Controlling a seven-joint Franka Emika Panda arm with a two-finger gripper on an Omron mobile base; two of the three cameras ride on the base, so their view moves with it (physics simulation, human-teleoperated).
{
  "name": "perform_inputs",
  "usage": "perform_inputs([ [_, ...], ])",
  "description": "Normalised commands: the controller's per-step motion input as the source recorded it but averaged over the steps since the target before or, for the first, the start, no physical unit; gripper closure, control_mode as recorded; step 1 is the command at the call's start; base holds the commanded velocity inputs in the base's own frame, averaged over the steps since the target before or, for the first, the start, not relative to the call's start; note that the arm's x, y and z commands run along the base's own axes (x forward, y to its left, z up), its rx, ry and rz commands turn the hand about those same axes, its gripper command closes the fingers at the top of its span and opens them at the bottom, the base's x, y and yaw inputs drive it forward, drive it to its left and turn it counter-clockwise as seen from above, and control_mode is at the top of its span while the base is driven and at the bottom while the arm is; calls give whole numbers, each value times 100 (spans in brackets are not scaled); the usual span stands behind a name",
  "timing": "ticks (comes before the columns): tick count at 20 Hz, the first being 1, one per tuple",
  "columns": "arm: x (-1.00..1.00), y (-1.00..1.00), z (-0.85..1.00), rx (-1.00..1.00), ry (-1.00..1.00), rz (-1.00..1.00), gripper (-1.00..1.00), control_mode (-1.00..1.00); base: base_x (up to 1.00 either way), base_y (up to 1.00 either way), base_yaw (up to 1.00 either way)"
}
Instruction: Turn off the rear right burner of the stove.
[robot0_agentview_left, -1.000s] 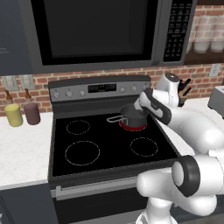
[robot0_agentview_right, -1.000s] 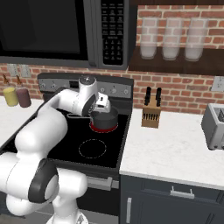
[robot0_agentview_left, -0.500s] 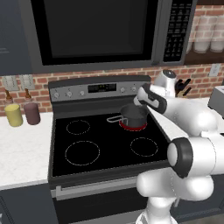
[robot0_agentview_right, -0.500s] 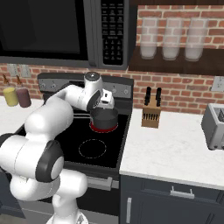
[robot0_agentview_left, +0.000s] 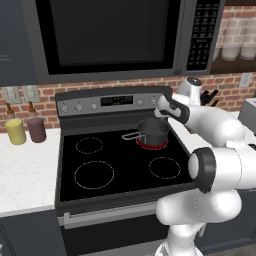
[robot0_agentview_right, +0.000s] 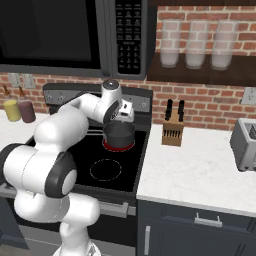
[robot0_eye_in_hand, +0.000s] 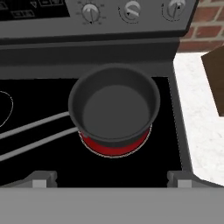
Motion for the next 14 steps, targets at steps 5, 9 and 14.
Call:
perform_inputs([
  [5,8,0,0,0,0,0,-100,-100,0,0,0],
  [9,15,0,0,-11,0,1,-100,-100,0,0,0],
  [14,7,0,0,-14,0,6,-100,-100,0,0,0],
])
